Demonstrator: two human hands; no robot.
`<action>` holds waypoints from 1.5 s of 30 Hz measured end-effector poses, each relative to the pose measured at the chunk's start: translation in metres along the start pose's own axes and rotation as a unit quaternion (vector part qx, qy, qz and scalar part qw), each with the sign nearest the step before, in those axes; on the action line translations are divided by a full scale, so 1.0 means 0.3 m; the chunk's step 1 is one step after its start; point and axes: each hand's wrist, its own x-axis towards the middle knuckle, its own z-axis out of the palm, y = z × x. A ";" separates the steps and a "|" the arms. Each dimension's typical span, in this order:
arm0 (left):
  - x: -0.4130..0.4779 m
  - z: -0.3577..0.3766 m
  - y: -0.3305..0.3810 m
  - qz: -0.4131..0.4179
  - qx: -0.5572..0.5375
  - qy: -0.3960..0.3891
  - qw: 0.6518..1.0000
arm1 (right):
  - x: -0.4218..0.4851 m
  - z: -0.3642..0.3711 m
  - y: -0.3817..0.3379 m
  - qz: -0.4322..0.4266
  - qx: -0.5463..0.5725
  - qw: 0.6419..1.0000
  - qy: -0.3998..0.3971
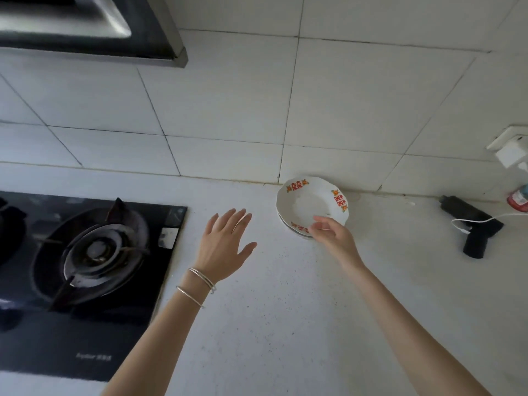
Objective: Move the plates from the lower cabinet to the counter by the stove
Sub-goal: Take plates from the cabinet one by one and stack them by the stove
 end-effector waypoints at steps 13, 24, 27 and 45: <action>-0.733 -0.275 -0.226 -0.219 0.045 0.042 0.974 | -0.363 0.562 -0.191 -0.447 -0.379 0.790 -0.181; -1.619 -0.393 -0.377 -0.423 0.040 0.039 0.904 | -0.907 1.230 -0.224 -0.545 -0.402 0.671 -0.302; -1.844 -0.428 -0.435 -0.449 0.047 0.040 0.892 | -1.083 1.403 -0.241 -0.563 -0.387 0.656 -0.321; -2.558 -0.591 -0.729 -0.612 0.096 0.093 0.779 | -1.588 2.180 -0.352 -0.659 -0.316 0.518 -0.446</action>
